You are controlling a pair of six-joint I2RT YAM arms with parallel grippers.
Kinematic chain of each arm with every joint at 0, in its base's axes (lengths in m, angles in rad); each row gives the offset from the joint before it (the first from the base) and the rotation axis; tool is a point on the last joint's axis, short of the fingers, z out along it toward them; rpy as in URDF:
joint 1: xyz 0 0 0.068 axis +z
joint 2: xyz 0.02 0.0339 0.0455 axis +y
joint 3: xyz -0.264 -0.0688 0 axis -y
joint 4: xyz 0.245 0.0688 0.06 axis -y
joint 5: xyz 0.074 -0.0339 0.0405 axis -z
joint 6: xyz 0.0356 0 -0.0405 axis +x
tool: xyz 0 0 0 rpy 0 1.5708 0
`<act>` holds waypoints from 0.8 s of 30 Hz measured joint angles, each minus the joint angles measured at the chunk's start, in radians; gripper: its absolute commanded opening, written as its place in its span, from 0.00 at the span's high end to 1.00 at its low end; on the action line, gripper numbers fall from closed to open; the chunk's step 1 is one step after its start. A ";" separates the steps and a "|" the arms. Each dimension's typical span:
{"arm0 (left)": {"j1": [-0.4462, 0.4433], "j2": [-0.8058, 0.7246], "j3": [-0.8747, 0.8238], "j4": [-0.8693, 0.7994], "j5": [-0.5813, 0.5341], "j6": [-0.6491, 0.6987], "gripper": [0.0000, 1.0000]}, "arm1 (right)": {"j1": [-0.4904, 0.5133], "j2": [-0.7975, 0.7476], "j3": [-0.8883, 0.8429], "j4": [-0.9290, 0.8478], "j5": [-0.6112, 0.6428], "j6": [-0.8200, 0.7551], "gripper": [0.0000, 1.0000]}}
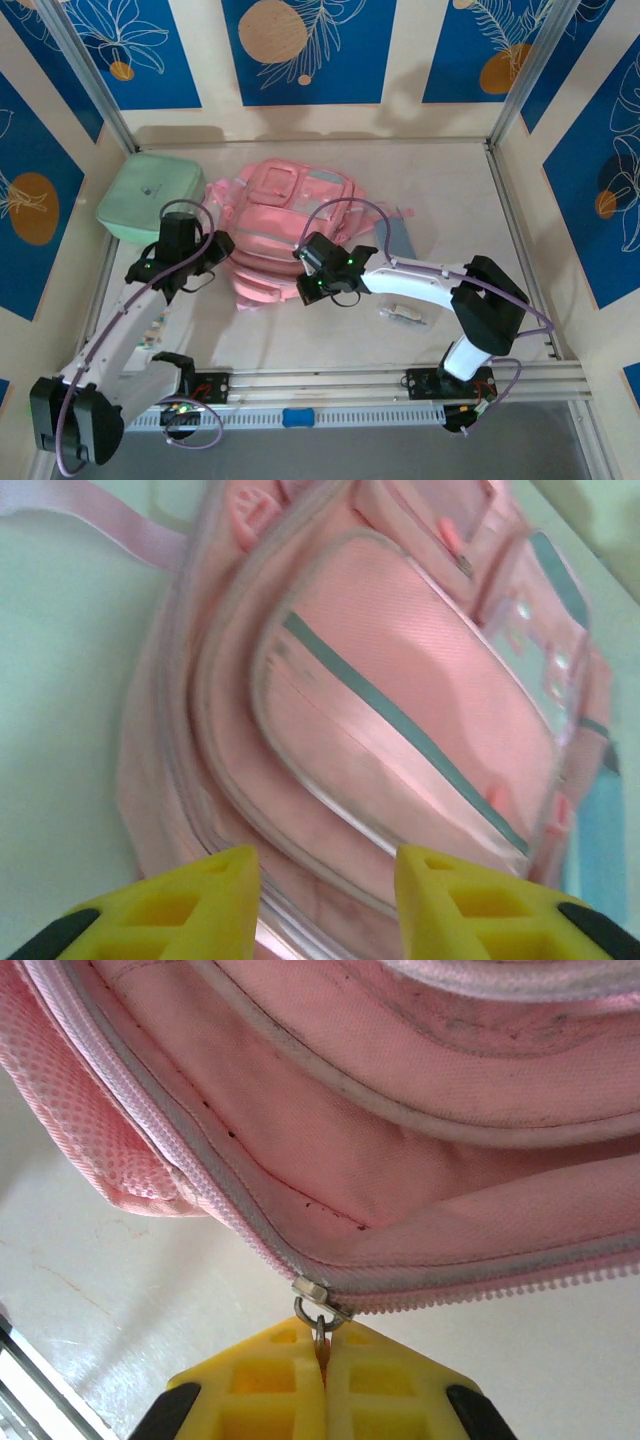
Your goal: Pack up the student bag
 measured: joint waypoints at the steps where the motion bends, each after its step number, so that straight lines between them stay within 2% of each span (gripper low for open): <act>1: -0.044 -0.019 -0.008 -0.002 0.000 -0.024 0.51 | 0.000 0.000 0.000 0.001 0.000 0.003 1.00; 7: -0.314 -0.117 -0.111 0.052 -0.051 -0.227 0.43 | 0.001 0.001 0.000 0.001 0.000 0.021 1.00; 12: -0.476 -0.086 -0.162 0.137 -0.139 -0.398 0.37 | 0.010 0.001 0.000 0.001 0.013 0.022 1.00; 18: -0.586 0.045 -0.170 0.285 -0.230 -0.542 0.27 | 0.012 0.001 0.000 0.004 0.019 0.025 1.00; 24: -0.616 0.172 -0.170 0.368 -0.314 -0.659 0.24 | 0.013 0.001 -0.013 0.004 0.020 0.026 1.00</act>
